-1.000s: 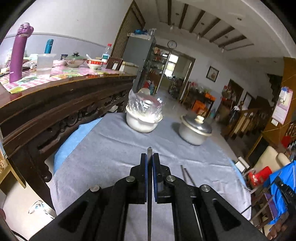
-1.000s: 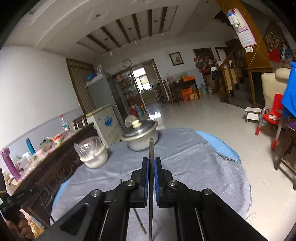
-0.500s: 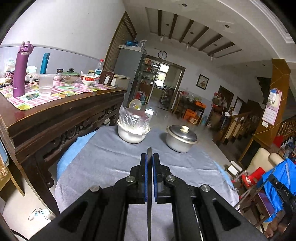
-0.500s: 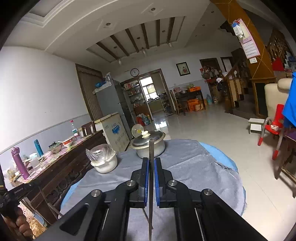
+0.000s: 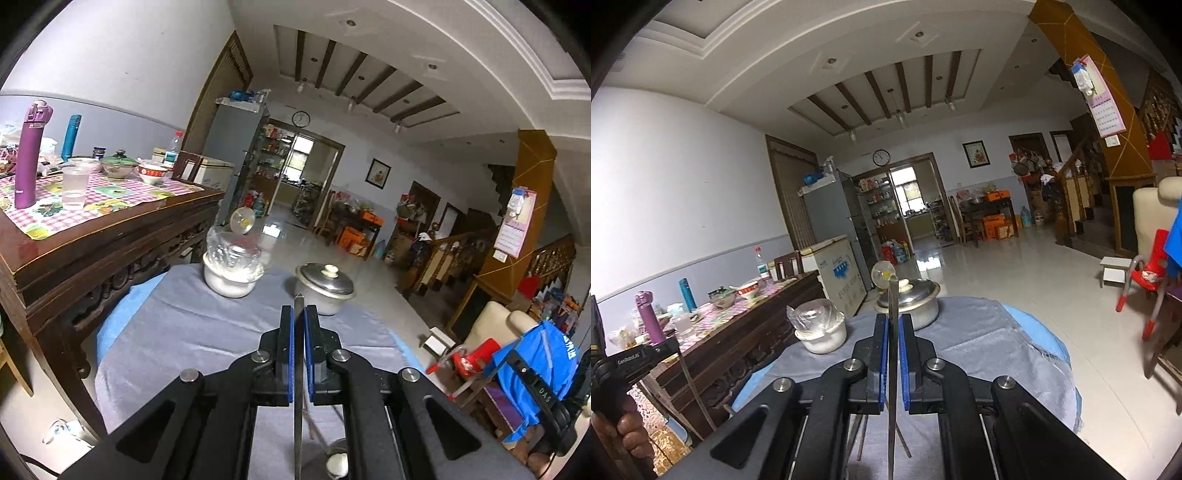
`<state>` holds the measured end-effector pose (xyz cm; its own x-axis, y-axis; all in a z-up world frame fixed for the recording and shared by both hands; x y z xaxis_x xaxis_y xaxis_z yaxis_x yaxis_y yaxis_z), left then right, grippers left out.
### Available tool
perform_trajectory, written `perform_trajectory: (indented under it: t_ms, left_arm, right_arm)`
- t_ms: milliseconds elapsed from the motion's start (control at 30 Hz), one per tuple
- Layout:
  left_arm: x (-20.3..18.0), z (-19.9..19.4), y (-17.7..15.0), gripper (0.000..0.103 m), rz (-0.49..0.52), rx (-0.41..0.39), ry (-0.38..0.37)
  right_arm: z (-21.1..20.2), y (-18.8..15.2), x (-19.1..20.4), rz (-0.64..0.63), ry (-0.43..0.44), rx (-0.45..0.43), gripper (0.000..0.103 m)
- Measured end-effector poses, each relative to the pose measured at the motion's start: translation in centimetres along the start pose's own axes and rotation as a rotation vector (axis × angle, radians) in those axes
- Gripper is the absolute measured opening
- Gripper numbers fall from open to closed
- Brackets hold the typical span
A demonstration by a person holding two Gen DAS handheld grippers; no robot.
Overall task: Organize utensils
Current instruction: 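Lift the chopsticks with both tools and carry them above the cup, then lower the chopsticks into the dark cup and open both tools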
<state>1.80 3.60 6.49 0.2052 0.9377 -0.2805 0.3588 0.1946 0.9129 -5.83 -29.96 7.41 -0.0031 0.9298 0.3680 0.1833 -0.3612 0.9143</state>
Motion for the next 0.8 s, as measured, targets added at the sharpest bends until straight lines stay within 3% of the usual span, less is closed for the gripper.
perform_trajectory:
  t_ms: [400, 533, 800]
  left_arm:
    - [-3.6, -0.4, 1.7, 0.005, -0.014, -0.036, -0.072]
    - [-4.5, 0.1, 1.9, 0.005, -0.021, -0.044, -0.084]
    - [-5.9, 1.0, 1.1, 0.005, 0.017, -0.066, -0.075]
  right_arm:
    - [-1.6, 1.2, 1.7, 0.041, 0.123, -0.039, 0.006]
    - [-1.2, 0.6, 2.9, 0.053, 0.173, -0.026, 0.006]
    - [0.6, -1.8, 4.7, 0.002, 0.190, 0.031, 0.006]
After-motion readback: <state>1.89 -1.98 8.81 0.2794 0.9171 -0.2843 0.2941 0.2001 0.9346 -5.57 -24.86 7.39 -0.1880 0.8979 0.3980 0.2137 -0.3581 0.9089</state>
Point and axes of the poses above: each gripper's, at about its wrist camera, not at the fingertips, and z roughly the way its jaws point, x to its left, y to its top, the point moved 8 cm from there along z, roughly the way its jaws point, and after that the axes turned 5 degrees about z, right-handed, at the moved point
